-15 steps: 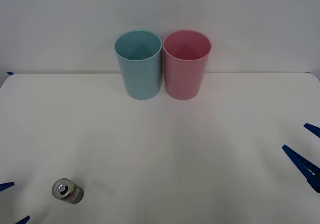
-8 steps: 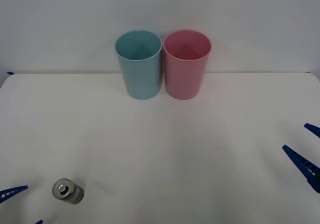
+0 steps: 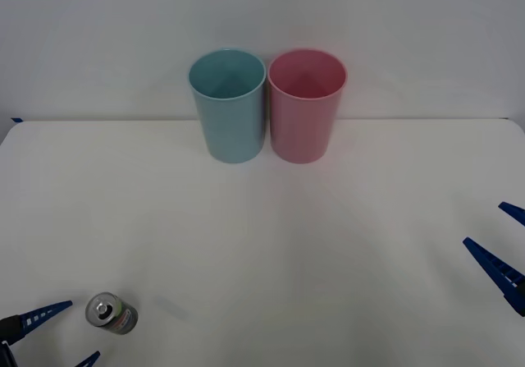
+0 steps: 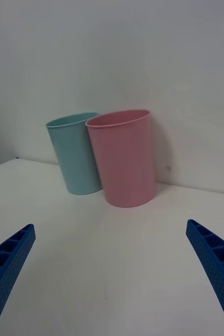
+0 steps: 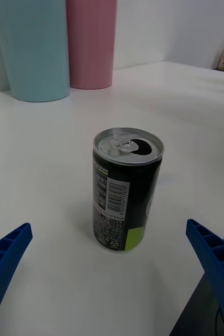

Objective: Grasp the object on the table and drop it into the matching bin: aluminum can to the light blue bin, PET bottle to the pink bin.

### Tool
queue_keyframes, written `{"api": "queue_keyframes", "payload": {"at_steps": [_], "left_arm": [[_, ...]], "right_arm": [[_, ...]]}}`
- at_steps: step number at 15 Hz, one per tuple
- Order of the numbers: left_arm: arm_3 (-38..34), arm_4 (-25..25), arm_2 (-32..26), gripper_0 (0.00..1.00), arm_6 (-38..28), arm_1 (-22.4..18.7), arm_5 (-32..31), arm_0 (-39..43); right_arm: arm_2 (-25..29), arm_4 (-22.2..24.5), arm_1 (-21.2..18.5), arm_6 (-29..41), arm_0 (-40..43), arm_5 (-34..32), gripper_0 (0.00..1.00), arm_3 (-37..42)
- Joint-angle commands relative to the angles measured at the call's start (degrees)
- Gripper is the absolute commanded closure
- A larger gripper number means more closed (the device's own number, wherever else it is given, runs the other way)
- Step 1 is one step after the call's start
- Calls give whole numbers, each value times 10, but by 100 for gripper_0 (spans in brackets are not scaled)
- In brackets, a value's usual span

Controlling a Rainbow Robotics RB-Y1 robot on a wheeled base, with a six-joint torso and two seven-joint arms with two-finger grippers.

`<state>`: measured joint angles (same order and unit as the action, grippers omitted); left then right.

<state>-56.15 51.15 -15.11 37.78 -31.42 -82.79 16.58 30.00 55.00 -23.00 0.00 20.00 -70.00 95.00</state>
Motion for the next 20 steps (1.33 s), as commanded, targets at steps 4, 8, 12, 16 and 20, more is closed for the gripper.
{"api": "queue_keyframes", "payload": {"at_steps": [4, 8, 12, 16, 20], "left_arm": [[1, 13, 0, 0, 2, 38, 12, -19], [1, 25, 0, 0, -1, 50, 24, -34], [1, 32, 5, 0, -2, 59, 31, -45], [0, 39, 8, 0, -3, 65, 39, -53], [0, 39, 9, 42, -3, 65, 39, -53]], "right_arm": [[0, 0, 0, 0, 0, 0, 0, 0], [0, 0, 0, 0, 0, 0, 0, 0], [0, 0, 0, 0, 0, 0, 0, 0], [0, 0, 0, 0, 0, 0, 0, 0], [0, 0, 0, 0, 0, 0, 0, 0]]}}
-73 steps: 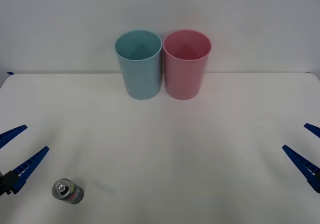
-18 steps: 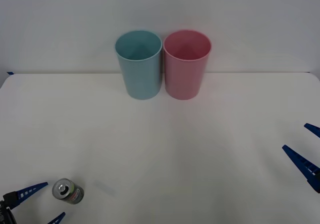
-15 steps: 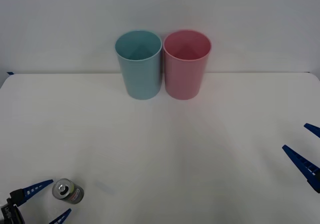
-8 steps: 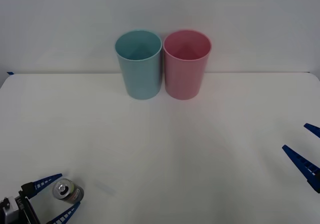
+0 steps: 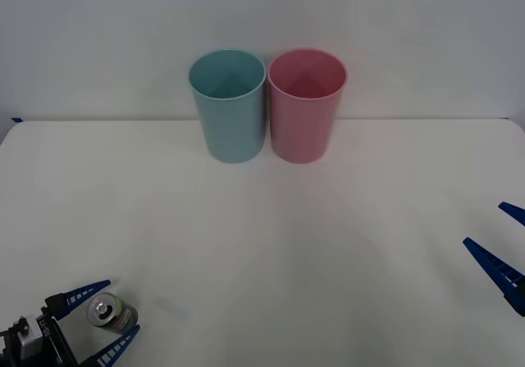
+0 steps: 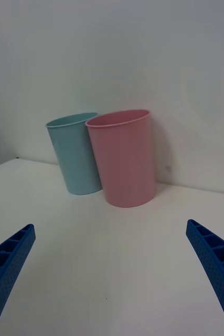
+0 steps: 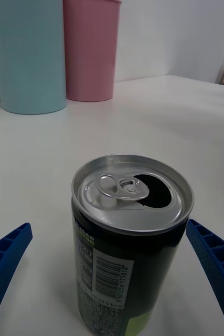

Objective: Grasp the object on the table and drop it into the matching bin: aluminum can to the light blue bin, PET bottle to the pink bin.

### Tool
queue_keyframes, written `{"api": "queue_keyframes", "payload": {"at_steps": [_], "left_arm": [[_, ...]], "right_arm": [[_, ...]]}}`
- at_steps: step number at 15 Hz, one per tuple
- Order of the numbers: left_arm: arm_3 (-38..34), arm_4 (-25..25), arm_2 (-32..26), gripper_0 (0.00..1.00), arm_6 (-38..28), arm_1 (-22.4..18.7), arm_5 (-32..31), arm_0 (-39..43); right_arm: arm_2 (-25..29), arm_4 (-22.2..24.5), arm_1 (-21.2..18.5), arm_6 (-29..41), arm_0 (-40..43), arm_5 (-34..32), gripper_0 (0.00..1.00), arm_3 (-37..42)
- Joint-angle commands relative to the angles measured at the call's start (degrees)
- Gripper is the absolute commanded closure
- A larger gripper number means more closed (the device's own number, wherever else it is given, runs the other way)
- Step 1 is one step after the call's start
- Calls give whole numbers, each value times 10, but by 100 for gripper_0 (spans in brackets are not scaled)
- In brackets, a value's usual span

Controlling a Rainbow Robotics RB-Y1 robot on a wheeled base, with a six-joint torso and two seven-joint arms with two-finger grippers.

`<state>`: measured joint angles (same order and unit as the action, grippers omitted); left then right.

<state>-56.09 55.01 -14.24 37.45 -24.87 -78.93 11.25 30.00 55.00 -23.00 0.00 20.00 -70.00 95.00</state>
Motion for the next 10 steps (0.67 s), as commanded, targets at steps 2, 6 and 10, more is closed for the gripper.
{"api": "queue_keyframes", "payload": {"at_steps": [2, 6, 10], "left_arm": [[-1, -1, 0, 97, 4, -1, -1, 1], [0, -3, 0, 100, 6, 0, -1, 3], [-1, -8, -3, 100, 6, -1, -1, 3]], "right_arm": [[0, 0, 0, 0, 0, 0, 0, 0], [0, 0, 0, 0, 0, 0, 0, 0], [0, 0, 0, 0, 0, 0, 0, 0]]}}
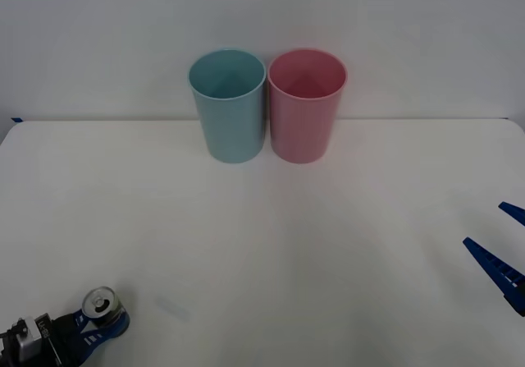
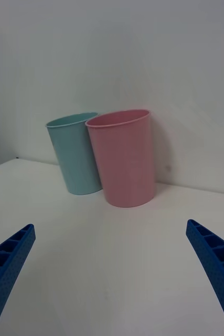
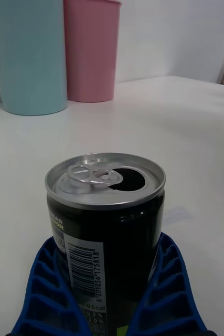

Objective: Grasp the object on the table and drop it into the matching bin: aluminum can to the light blue bin, PET bottle to the pink bin.

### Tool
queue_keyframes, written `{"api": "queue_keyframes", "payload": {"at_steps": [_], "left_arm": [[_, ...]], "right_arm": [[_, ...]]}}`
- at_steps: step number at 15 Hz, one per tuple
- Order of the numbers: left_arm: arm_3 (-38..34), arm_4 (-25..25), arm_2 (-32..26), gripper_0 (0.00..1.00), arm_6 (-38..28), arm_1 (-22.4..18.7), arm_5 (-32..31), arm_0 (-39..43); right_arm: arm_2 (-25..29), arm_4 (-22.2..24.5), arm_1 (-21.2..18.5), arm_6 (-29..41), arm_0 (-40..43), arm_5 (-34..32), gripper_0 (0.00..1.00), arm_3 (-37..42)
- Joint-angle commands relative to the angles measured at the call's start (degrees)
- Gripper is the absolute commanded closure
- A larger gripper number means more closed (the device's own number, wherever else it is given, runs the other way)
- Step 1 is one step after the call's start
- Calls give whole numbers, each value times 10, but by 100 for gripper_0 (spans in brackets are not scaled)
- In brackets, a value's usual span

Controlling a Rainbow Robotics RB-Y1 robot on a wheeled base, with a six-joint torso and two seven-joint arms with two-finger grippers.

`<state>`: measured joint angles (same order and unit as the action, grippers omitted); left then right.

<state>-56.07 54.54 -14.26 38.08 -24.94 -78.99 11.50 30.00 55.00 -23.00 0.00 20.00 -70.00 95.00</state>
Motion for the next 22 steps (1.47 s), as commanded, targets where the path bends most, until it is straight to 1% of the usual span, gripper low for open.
{"api": "queue_keyframes", "payload": {"at_steps": [1, 4, 6, 9, 11, 15, 17, 18, 20, 21, 22], "left_arm": [[-1, -5, -5, 100, -1, 1, -1, 1], [-17, -7, -17, 100, -12, 1, -3, 6], [-33, -19, -23, 100, -22, 0, -2, 15], [-89, -32, -44, 100, -90, 0, -1, 34], [-127, -52, -53, 100, -130, 0, 11, 48], [-213, -123, -56, 100, -190, 1, 66, 68], [-240, -156, -57, 100, -195, 0, 102, 69], [-257, -165, -60, 100, -197, 1, 123, 68], [-276, -175, -73, 100, -205, 1, 144, 68], [-282, -174, -80, 100, -224, 0, 147, 63], [-292, -162, -89, 100, -248, 1, 147, 52]], "right_arm": [[0, 0, 0, 0, 0, 0, 0, 0], [0, 0, 0, 0, 0, 0, 0, 0], [0, 0, 0, 0, 0, 0, 0, 0], [0, 0, 0, 0, 0, 0, 0, 0], [0, 0, 0, 0, 0, 0, 0, 0], [0, 0, 0, 0, 0, 0, 0, 0], [0, 0, 0, 0, 0, 0, 0, 0], [0, 0, 0, 0, 0, 0, 0, 0], [0, 0, 0, 0, 0, 0, 0, 0], [0, 0, 0, 0, 0, 0, 0, 0], [0, 0, 0, 0, 0, 0, 0, 0]]}}
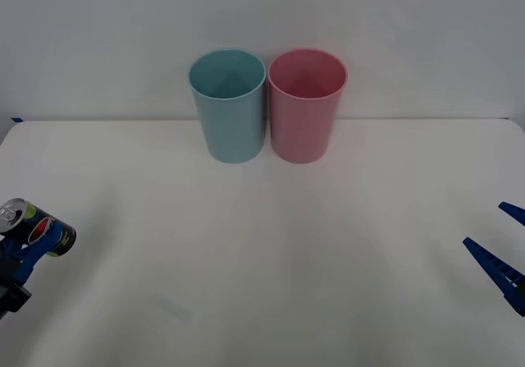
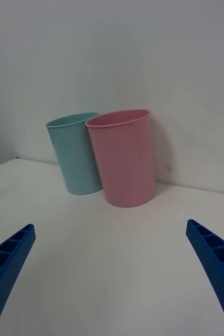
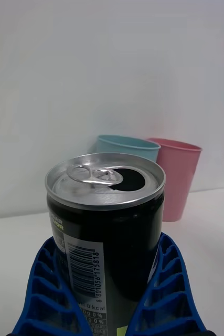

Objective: Grasp the object on the table and drop it into the matching bin: aluminum can to the light blue bin, PET bottle to the pink bin.

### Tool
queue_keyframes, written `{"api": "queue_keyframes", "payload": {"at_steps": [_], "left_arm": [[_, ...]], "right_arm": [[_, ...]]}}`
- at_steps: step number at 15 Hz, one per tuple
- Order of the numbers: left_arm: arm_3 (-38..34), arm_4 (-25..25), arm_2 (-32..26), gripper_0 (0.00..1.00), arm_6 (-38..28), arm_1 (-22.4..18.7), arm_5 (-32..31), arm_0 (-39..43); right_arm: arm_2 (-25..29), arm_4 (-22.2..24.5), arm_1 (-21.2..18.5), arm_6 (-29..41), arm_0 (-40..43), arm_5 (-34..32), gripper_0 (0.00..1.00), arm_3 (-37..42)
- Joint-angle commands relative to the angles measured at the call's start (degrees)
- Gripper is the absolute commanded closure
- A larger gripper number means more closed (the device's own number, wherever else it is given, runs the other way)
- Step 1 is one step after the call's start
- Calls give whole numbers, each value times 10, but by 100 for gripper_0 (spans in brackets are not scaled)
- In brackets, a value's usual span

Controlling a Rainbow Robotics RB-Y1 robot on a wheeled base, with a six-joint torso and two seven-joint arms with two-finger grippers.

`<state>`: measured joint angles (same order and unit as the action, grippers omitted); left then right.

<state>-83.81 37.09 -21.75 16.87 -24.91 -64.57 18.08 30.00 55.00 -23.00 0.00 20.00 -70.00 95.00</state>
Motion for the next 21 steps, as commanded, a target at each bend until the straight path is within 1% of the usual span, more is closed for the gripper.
{"api": "queue_keyframes", "payload": {"at_steps": [1, 4, 9, 11, 13, 16, 18, 19, 21], "left_arm": [[-22, 24, -21, 100, -59, 0, 4, -25], [-43, 68, -36, 100, -132, 0, 14, -73], [-43, 172, -49, 100, -255, 0, 35, -188], [-43, 215, -44, 100, -298, 0, 43, -233], [-43, 260, -31, 100, -336, 0, 66, -277], [-38, 301, 1, 100, -381, 0, 99, -332], [1, 312, 28, 100, -386, 0, 115, -384], [35, 323, 36, 100, -382, 0, 115, -419], [81, 345, 45, 100, -381, 0, 115, -467]], "right_arm": [[0, 0, 0, 0, 0, 0, 0, 0], [0, 0, 0, 0, 0, 0, 0, 0], [0, 0, 0, 0, 0, 0, 0, 0], [0, 0, 0, 0, 0, 0, 0, 0], [0, 0, 0, 0, 0, 0, 0, 0], [0, 0, 0, 0, 0, 0, 0, 0], [0, 0, 0, 0, 0, 0, 0, 0], [0, 0, 0, 0, 0, 0, 0, 0], [0, 0, 0, 0, 0, 0, 0, 0]]}}
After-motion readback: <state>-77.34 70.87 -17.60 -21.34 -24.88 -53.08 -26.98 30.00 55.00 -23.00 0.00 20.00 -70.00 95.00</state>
